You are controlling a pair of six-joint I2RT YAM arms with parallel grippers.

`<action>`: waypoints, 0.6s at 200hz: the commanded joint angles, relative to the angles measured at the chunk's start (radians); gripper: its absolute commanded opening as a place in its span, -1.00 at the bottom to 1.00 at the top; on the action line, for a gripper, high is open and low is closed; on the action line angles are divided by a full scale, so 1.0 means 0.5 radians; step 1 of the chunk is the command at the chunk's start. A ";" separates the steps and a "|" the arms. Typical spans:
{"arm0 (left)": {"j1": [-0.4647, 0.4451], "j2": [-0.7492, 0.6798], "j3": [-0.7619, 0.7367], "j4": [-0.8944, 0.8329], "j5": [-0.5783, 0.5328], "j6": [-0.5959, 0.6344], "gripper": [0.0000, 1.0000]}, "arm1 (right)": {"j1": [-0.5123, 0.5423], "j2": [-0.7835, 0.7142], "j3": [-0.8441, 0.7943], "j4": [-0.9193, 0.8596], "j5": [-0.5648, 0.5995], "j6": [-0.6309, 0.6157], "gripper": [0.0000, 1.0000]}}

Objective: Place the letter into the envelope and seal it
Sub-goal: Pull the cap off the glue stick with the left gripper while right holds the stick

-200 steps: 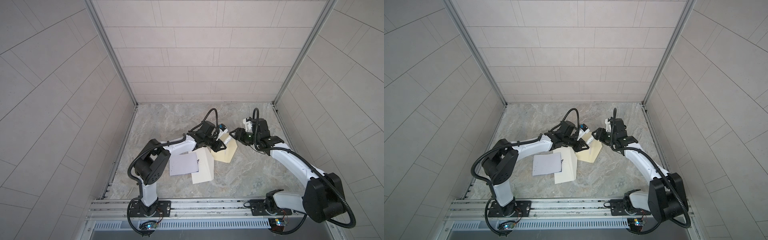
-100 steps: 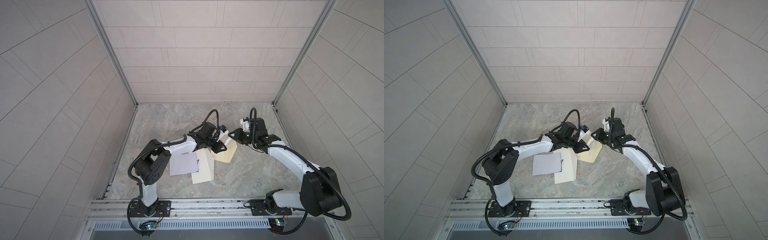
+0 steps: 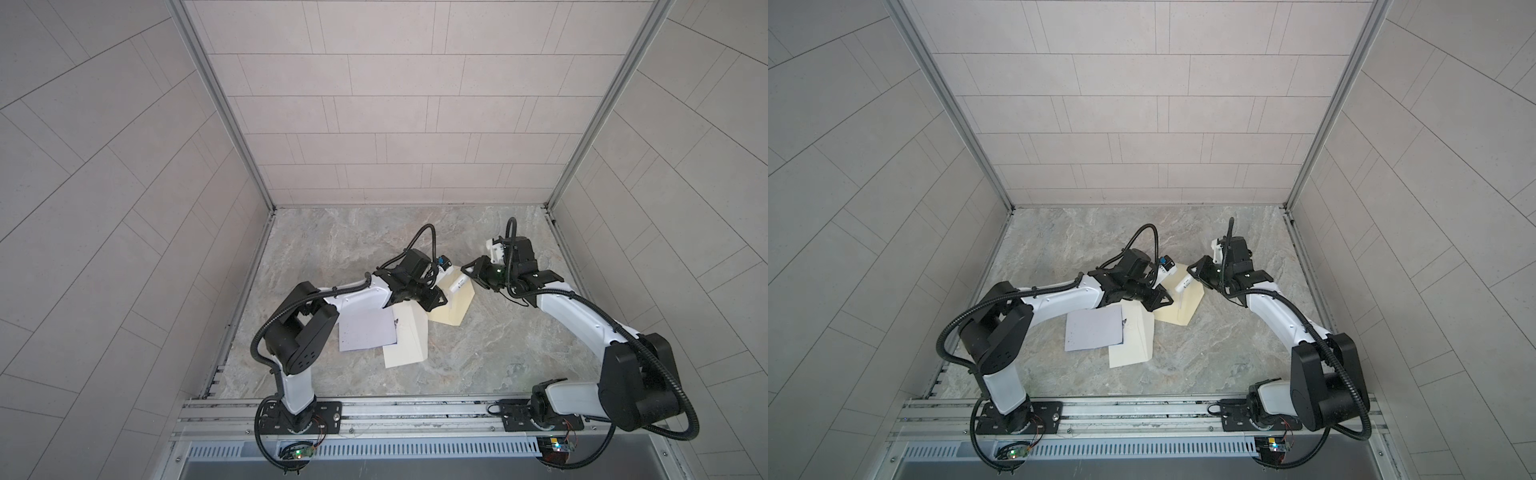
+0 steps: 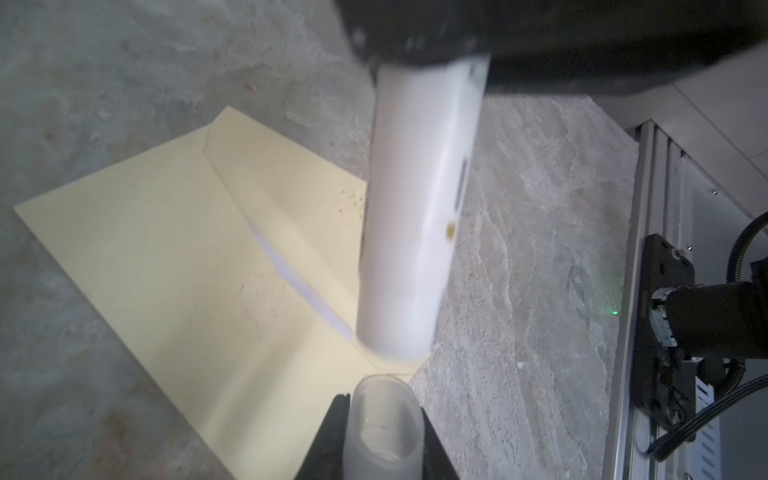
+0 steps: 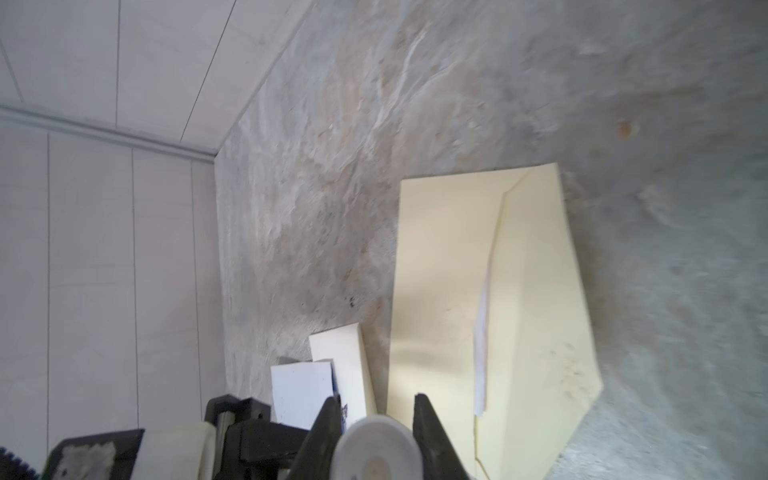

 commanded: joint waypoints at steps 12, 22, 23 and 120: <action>0.024 -0.159 -0.109 -0.189 -0.107 0.116 -1.00 | -0.074 -0.032 -0.063 -0.035 0.152 0.043 -0.92; 0.032 -0.190 -0.137 -0.192 -0.122 0.111 -1.00 | -0.074 -0.026 -0.064 -0.029 0.147 0.045 -0.92; 0.032 -0.191 -0.141 -0.193 -0.124 0.110 -1.00 | -0.075 -0.026 -0.066 -0.029 0.145 0.045 -0.92; 0.164 -0.125 -0.275 -0.371 -0.260 0.083 -0.98 | -0.032 0.036 0.027 -0.182 0.140 -0.084 -0.91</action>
